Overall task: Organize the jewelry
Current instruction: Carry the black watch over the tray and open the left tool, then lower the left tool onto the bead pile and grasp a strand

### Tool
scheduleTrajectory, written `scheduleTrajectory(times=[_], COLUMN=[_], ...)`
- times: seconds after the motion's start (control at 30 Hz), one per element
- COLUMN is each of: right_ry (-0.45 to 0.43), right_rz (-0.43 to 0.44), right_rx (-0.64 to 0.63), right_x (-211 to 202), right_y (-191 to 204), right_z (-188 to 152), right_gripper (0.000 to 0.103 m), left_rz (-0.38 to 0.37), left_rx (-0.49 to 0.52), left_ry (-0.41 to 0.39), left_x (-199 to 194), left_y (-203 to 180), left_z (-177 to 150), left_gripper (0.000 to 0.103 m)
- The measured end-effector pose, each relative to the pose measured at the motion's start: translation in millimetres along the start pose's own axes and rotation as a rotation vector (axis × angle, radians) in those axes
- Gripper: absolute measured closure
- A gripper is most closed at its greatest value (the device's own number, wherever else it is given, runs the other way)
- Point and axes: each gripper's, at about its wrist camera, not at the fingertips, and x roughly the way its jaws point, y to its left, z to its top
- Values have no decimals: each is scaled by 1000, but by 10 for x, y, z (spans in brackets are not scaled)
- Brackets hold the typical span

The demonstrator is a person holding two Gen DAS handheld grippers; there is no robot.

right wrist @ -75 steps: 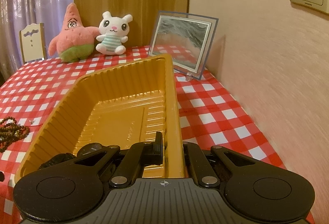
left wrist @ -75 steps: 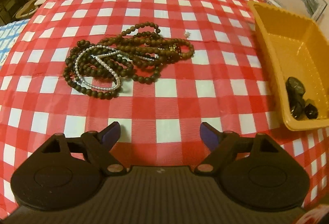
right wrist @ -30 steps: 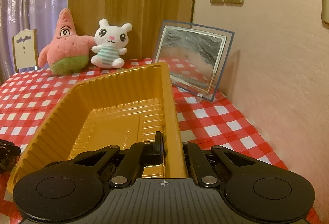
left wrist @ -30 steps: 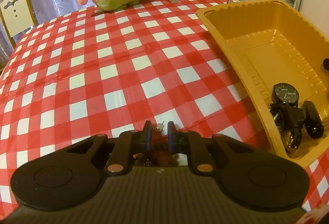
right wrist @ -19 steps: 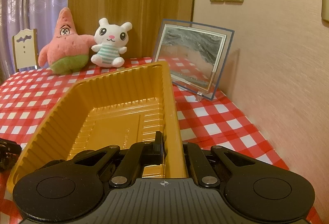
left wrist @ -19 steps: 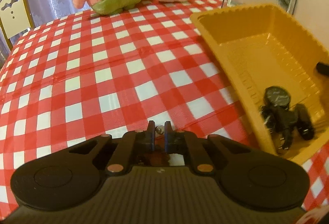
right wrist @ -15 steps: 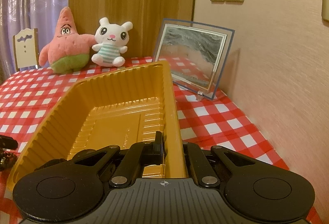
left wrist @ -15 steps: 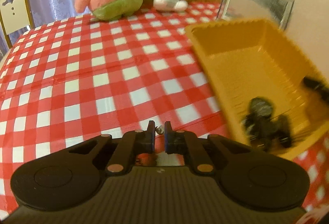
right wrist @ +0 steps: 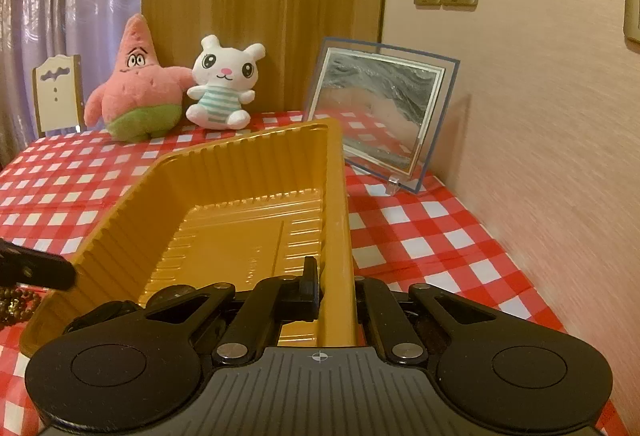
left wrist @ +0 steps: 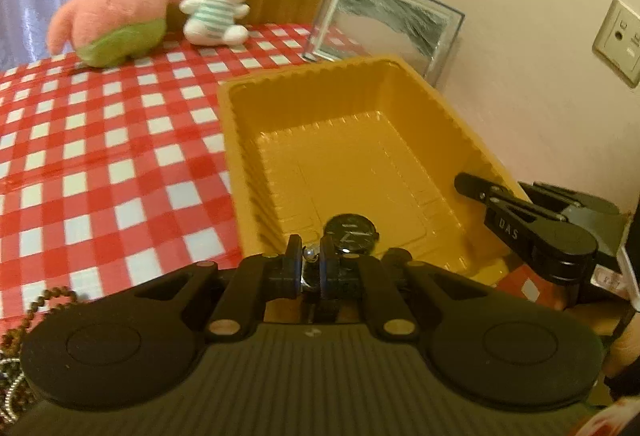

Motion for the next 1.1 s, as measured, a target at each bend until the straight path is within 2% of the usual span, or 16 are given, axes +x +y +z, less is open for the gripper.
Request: scheduleTrajectory(times=[0.13,0.23,0.53,1.1], right_ry=[0,0,1,6], right_rz=[0,-1,2,-4], right_rx=[-1,-1,2,-22], right_x=[0,0,-50,-237], right_y=[0,2,-12,-172], right_z=[0,-1,-27,-159], right_gripper=[100,99,99,99], left_rz=[8,5,6,295], left_rx=[-13,-20,-55,-180], left_ry=[12,4,-16,-21], left_x=[55,14,-366,-1079], left_y=[-30,-23,-4,477], left_z=[-11,-10,-159,-768], left_gripper=[94,86,84,84])
